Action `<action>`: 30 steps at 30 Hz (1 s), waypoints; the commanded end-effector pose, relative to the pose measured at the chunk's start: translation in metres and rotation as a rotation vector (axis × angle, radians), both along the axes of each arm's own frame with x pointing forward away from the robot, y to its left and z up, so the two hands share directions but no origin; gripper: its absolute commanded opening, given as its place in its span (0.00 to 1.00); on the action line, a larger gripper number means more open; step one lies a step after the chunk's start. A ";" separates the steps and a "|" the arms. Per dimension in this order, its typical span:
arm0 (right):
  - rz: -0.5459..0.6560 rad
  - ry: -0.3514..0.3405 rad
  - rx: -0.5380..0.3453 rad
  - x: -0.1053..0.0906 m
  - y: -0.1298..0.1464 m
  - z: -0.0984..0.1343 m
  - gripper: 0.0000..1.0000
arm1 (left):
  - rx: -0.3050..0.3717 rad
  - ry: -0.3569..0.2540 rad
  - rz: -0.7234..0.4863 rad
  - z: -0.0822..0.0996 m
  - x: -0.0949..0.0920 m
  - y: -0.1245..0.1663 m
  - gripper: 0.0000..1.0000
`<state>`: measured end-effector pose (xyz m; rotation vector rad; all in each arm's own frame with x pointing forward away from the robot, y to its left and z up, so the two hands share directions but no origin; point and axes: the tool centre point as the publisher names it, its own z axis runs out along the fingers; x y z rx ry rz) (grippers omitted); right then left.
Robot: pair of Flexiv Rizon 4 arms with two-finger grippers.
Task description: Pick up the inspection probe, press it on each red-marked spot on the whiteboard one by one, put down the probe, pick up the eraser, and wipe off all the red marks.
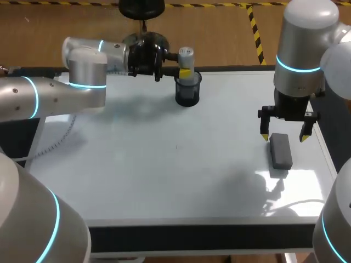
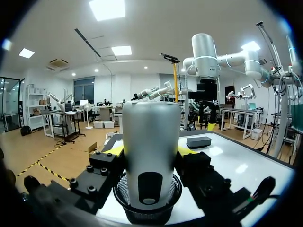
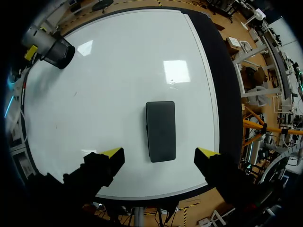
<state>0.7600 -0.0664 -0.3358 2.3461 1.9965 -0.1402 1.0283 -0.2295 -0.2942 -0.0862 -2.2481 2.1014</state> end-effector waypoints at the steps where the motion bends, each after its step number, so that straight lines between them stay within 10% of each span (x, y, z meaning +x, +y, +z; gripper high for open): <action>1: 0.001 -0.001 0.001 -0.001 -0.001 0.001 1.00 | 0.006 0.000 0.004 0.002 -0.001 0.001 1.00; 30: 0.001 -0.001 0.001 -0.001 -0.001 0.001 1.00 | -0.015 -0.011 0.022 0.017 0.013 0.007 1.00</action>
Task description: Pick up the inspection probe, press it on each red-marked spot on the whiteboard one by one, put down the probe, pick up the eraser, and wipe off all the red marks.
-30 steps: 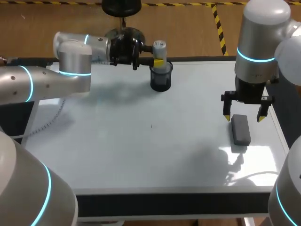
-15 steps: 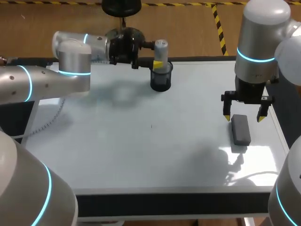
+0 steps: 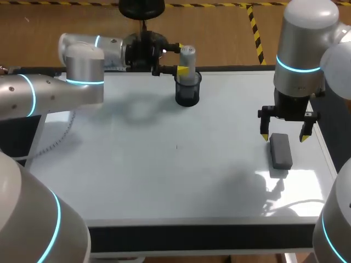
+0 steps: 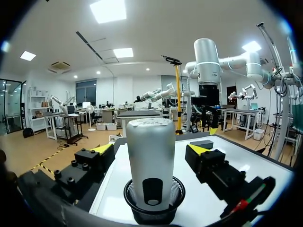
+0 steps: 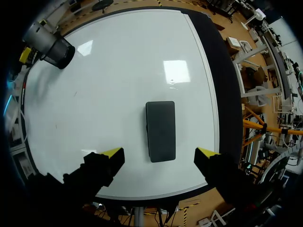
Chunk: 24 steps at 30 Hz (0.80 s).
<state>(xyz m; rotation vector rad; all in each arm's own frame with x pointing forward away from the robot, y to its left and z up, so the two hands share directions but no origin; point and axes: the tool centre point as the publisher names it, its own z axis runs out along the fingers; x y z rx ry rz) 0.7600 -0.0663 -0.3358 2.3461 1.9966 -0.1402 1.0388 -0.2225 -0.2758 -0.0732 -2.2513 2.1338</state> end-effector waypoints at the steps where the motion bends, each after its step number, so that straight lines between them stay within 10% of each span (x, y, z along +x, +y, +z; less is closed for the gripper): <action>1: 0.001 -0.001 0.001 -0.001 -0.001 0.001 1.00 | -0.001 -0.001 0.001 -0.001 0.004 0.001 1.00; 24: 0.001 -0.001 0.001 -0.001 -0.001 0.001 1.00 | 0.015 -0.019 0.011 -0.001 0.030 0.030 1.00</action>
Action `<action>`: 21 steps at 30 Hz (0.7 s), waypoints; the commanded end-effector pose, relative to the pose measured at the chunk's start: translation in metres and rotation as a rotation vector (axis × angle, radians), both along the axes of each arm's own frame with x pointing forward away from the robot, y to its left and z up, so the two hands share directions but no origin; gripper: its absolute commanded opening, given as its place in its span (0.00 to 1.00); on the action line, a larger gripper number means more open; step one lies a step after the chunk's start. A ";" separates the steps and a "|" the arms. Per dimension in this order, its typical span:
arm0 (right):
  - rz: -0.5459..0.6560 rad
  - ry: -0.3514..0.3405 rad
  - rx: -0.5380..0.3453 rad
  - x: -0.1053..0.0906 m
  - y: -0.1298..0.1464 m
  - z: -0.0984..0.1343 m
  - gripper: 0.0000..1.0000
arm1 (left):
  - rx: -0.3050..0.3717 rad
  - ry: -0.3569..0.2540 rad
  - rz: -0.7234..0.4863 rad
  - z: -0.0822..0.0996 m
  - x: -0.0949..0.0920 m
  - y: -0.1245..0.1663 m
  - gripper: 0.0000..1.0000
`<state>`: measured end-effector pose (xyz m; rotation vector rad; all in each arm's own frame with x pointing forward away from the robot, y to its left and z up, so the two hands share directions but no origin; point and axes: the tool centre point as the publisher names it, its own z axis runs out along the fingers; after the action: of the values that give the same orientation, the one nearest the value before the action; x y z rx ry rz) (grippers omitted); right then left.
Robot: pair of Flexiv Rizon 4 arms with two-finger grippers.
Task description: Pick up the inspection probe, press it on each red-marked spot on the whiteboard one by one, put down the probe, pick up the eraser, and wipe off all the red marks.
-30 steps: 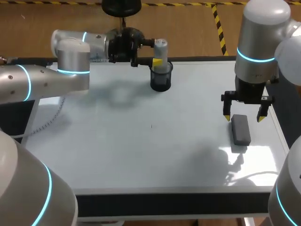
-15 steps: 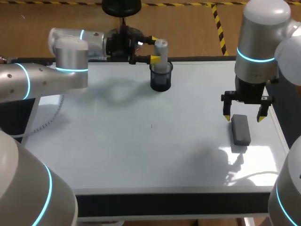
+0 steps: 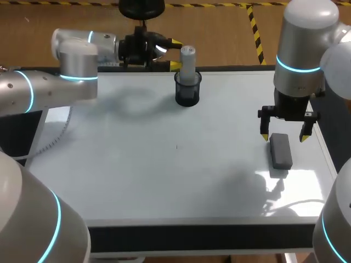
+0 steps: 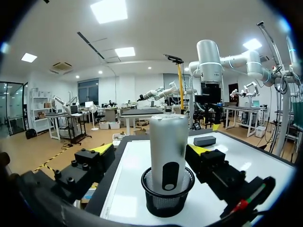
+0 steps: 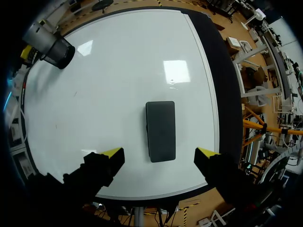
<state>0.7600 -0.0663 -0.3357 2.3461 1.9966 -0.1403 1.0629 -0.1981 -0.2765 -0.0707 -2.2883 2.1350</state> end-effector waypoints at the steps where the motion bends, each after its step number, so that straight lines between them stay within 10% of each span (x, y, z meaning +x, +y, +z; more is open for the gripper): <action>1: 0.001 -0.001 0.001 -0.001 -0.001 0.001 1.00 | 0.001 -0.001 -0.009 0.000 0.007 0.007 1.00; 21: 0.001 -0.001 0.001 -0.001 -0.001 0.001 1.00 | 0.021 0.010 0.024 0.017 0.014 0.046 1.00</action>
<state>0.7600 -0.0663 -0.3357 2.3460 1.9966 -0.1403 1.0801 -0.1575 -0.2643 -0.0356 -2.3092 2.1270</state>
